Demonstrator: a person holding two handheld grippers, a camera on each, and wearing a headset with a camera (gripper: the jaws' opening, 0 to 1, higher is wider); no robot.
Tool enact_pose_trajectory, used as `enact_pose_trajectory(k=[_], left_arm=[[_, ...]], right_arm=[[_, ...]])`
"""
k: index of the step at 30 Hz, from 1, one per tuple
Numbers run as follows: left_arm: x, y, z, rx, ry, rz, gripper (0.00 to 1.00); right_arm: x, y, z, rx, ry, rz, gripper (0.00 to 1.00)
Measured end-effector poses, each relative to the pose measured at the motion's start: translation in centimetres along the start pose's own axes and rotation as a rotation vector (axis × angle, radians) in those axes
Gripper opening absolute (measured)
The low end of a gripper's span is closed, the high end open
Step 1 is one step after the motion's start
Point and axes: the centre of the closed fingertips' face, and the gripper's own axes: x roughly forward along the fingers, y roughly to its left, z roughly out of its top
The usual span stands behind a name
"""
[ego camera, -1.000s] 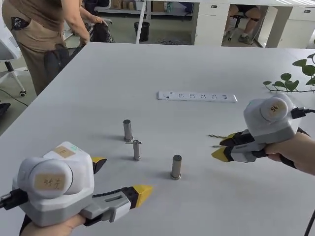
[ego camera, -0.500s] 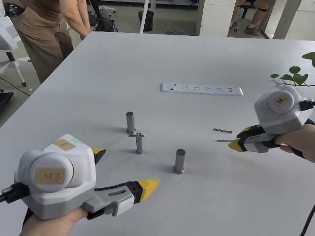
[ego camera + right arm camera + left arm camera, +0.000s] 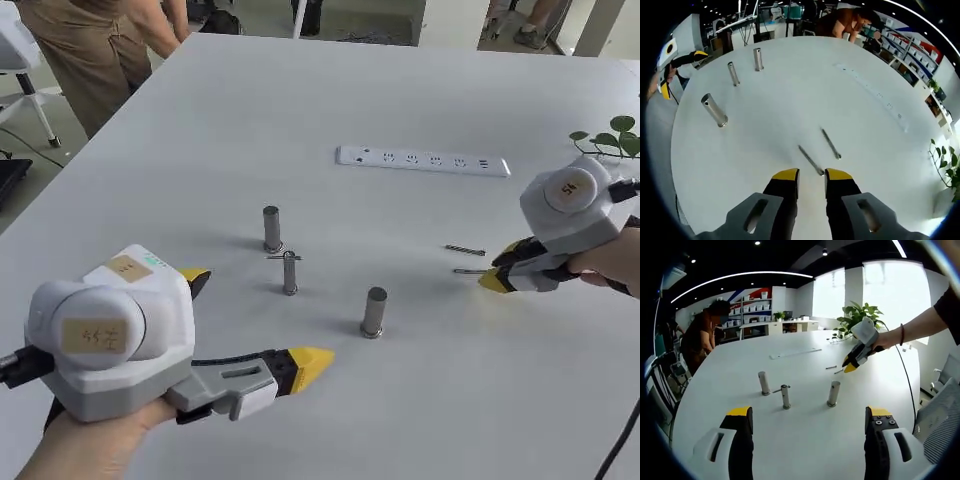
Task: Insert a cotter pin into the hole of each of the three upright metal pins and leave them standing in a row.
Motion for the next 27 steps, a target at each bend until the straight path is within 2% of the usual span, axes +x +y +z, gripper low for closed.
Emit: enact_pose_trajectory(k=[5, 7, 10, 18, 21, 24, 27], left_arm=[[0.3, 0.2, -0.3, -0.007, 0.012, -0.003, 0.97], [0.3, 0.2, -0.4, -0.009, 0.013, -0.006, 0.97], [0.5, 0.4, -0.5, -0.015, 0.015, -0.009, 0.99], [0.8, 0.5, -0.3, -0.003, 0.016, -0.012, 0.99], [1.0, 0.5, -0.4, -0.003, 0.017, -0.013, 0.99], [1.0, 0.5, -0.4, -0.001, 0.018, -0.014, 0.99], [1.0, 0.5, -0.6, -0.001, 0.022, -0.015, 0.99]], right_arm=[[0.4, -0.5, 0.3, -0.043, 0.030, 0.014, 0.15], [0.6, -0.3, 0.0, -0.039, 0.060, 0.049, 0.15], [0.8, -0.7, -0.3, -0.081, 0.094, 0.052, 0.15], [1.1, -0.2, -0.2, -0.123, 0.130, 0.121, 0.11], [1.1, 0.1, -0.3, -0.135, 0.146, 0.153, 0.08], [1.2, 0.3, -0.4, -0.115, 0.166, 0.186, 0.06], [1.1, 0.2, -0.3, -0.121, 0.183, 0.198, 0.05]])
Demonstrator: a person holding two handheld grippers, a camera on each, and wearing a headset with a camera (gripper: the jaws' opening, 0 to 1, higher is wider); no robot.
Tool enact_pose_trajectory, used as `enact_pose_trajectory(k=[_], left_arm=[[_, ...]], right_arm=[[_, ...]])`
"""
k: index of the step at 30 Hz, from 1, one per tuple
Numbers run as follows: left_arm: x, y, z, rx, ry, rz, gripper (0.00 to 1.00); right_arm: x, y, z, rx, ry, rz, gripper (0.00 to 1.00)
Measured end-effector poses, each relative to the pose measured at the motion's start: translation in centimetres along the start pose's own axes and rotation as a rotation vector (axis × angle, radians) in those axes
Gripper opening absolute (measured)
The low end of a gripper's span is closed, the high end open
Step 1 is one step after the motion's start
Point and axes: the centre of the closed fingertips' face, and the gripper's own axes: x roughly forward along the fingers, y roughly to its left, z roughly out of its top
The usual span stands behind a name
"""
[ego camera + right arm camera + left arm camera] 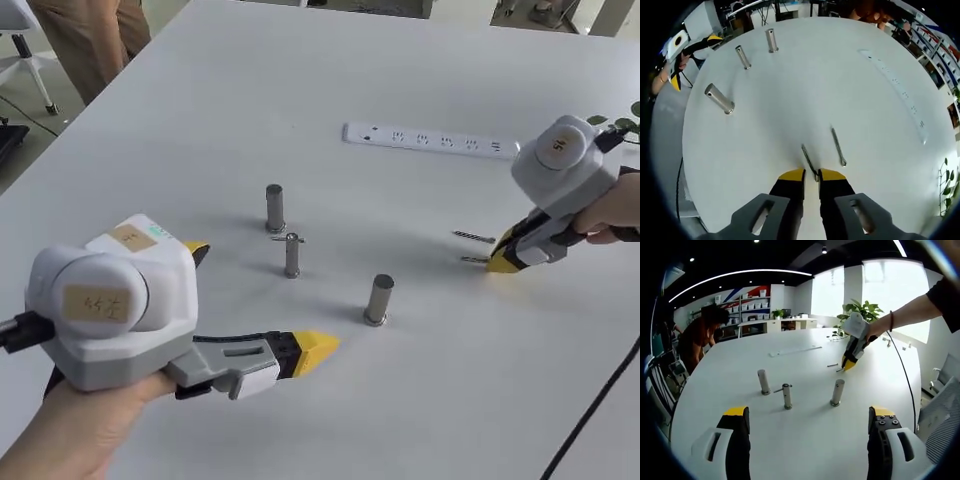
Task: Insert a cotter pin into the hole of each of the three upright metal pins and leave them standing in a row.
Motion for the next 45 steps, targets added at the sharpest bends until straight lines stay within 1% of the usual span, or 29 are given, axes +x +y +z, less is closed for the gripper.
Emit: enact_pose_trajectory(k=[3, 7, 12, 17, 19, 20, 23, 26, 28, 30, 32, 36, 38, 40, 45], left_arm=[[-0.1, 0.0, -0.2, -0.005, 0.004, 0.000, 0.99], [-0.1, 0.2, -0.3, -0.010, 0.004, 0.001, 0.99], [0.0, 0.3, -0.4, -0.011, 0.004, -0.001, 0.97], [0.1, 0.3, -0.3, -0.012, 0.008, -0.004, 0.95], [0.0, 0.3, -0.3, -0.016, 0.009, -0.005, 0.94], [0.0, 0.3, -0.3, -0.022, 0.009, -0.005, 0.93], [-0.2, 0.2, -0.1, -0.038, -0.001, -0.012, 0.92], [-0.2, 0.0, 0.1, -0.028, 0.001, -0.016, 0.91], [-0.3, -0.2, 0.4, -0.024, -0.005, -0.025, 0.89], [-0.4, -0.4, 0.6, -0.020, -0.009, -0.030, 0.88], [-0.5, -0.6, 0.8, -0.014, -0.010, -0.035, 0.87], [-0.6, -0.9, 1.0, -0.011, -0.011, -0.042, 0.85], [-0.6, -1.1, 1.0, -0.019, -0.010, -0.053, 0.80], [-0.6, -1.2, 1.2, -0.037, -0.013, -0.064, 0.77], [-0.6, -1.5, 1.9, -0.055, -0.028, -0.078, 0.74]], right_arm=[[0.0, -0.3, -0.1, -0.017, 0.014, -0.004, 0.01], [0.2, -0.3, -0.1, -0.040, 0.033, -0.008, 0.00], [0.2, -0.1, 0.0, -0.105, 0.066, -0.024, 0.00], [0.2, 0.0, 0.0, -0.190, 0.096, -0.032, 0.00], [0.2, 0.0, 0.0, -0.192, 0.101, -0.037, 0.00], [0.1, -0.1, 0.0, -0.180, 0.105, -0.040, 0.00], [0.1, -0.1, 0.0, -0.183, 0.112, -0.043, 0.00], [0.0, -0.3, 0.0, -0.202, 0.118, -0.064, 0.00], [-0.1, -0.3, -0.1, -0.194, 0.123, -0.061, 0.00], [-0.4, -0.3, 0.0, -0.184, 0.116, -0.067, 0.00], [-0.9, -0.3, 0.3, -0.195, 0.104, -0.077, 0.00], [-1.8, 0.5, 1.2, -0.202, 0.064, -0.078, 0.00], [-2.1, 0.9, 1.7, -0.216, 0.047, -0.082, 0.00], [-2.5, 1.7, 2.2, -0.236, 0.027, -0.083, 0.00], [-3.5, 3.8, 3.9, -0.305, -0.031, -0.093, 0.00]])
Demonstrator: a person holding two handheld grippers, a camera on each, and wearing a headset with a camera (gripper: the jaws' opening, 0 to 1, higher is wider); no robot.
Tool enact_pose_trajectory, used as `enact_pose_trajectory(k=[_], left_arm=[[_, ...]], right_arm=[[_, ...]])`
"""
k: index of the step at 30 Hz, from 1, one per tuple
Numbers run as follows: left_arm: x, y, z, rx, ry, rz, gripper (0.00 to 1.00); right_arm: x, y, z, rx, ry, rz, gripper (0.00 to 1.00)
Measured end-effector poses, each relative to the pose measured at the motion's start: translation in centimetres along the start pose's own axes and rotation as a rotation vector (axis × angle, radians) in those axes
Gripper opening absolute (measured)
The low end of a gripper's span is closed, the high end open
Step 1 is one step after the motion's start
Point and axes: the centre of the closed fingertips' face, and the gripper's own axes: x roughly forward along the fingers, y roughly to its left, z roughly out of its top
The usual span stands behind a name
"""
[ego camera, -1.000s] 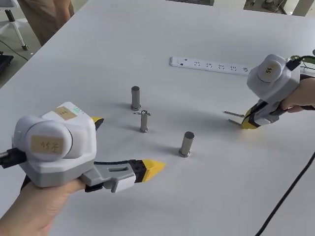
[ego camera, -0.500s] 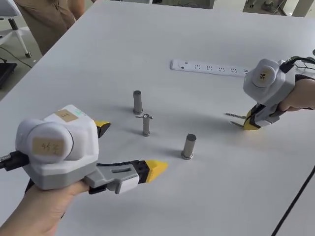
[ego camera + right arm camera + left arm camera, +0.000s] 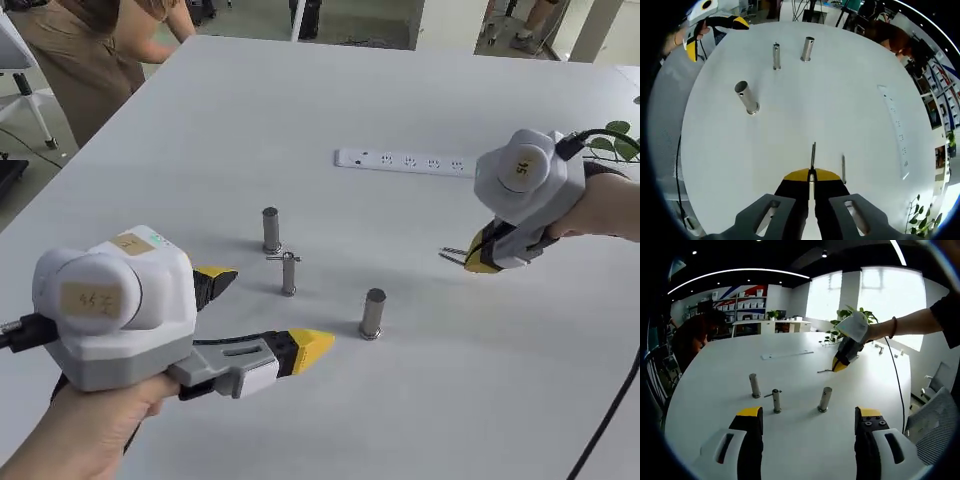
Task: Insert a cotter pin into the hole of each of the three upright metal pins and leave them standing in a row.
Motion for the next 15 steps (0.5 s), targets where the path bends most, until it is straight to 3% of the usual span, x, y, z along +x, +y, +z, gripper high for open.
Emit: enact_pose_trajectory(k=[7, 11, 15], left_arm=[[0.3, -0.3, 0.7, -0.007, -0.001, -0.021, 0.67], [0.8, -1.0, 1.2, -0.028, -0.001, -0.053, 0.60], [1.1, -1.8, 1.5, -0.012, 0.020, -0.074, 0.54]], right_arm=[[-1.3, 2.1, 2.4, -0.049, -0.060, -0.011, 0.00], [-1.9, 3.0, 3.4, -0.065, -0.085, -0.027, 0.00], [-2.7, 3.9, 4.8, -0.079, -0.128, -0.057, 0.00]])
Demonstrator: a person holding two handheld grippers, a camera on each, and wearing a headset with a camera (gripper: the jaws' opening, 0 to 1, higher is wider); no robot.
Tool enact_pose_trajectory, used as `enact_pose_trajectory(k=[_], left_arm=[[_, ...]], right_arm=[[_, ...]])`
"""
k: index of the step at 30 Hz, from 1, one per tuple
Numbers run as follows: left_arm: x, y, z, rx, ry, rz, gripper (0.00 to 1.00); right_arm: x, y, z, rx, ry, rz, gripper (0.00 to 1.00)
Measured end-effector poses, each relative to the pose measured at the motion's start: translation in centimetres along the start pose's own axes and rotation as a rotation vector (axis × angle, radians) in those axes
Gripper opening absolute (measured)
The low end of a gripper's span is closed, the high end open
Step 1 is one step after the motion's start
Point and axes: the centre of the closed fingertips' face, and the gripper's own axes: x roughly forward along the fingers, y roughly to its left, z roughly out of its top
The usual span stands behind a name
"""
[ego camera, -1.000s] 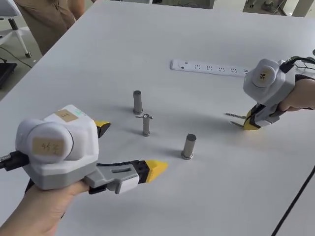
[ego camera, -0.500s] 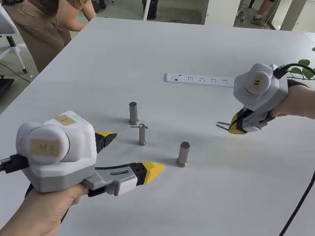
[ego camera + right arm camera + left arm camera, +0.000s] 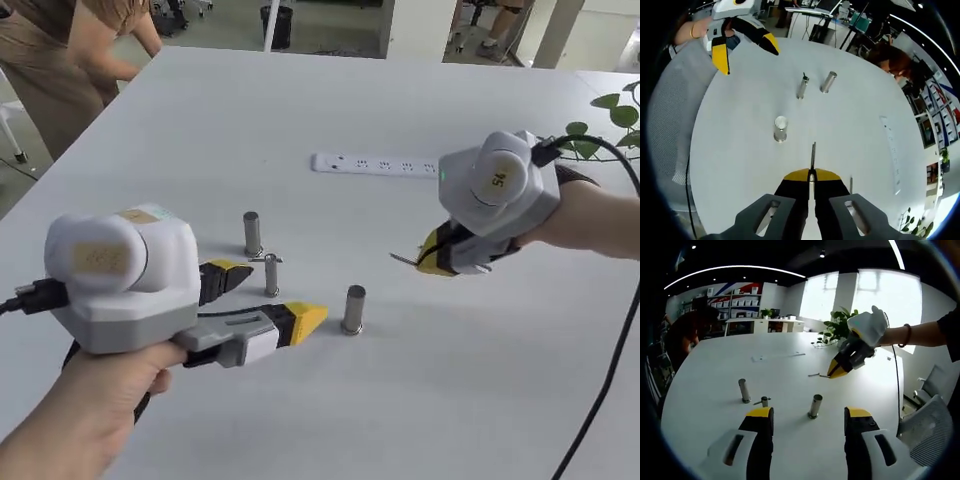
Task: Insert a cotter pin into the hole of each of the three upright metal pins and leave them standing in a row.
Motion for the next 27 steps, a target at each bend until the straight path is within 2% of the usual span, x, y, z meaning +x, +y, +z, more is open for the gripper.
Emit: enact_pose_trajectory(k=[2, 6, 12, 19, 27], left_arm=[[0.1, -0.4, 0.2, -0.004, 0.002, -0.021, 0.52], [0.4, -1.2, 0.6, -0.031, -0.006, -0.049, 0.46], [1.0, -2.1, 0.1, -0.035, 0.029, -0.073, 0.39], [1.5, -2.6, -0.4, -0.058, 0.056, -0.096, 0.33], [2.0, -2.5, -0.2, -0.101, 0.059, -0.126, 0.24]], right_arm=[[-0.2, 0.4, 0.9, -0.009, -0.027, -0.020, 0.00], [-0.6, 1.7, 2.0, -0.044, -0.042, -0.034, 0.00], [-1.1, 3.3, 3.7, -0.082, -0.073, -0.050, 0.00], [-1.5, 4.6, 5.2, -0.122, -0.096, -0.061, 0.00], [-1.4, 5.2, 6.3, -0.166, -0.112, -0.064, 0.00]])
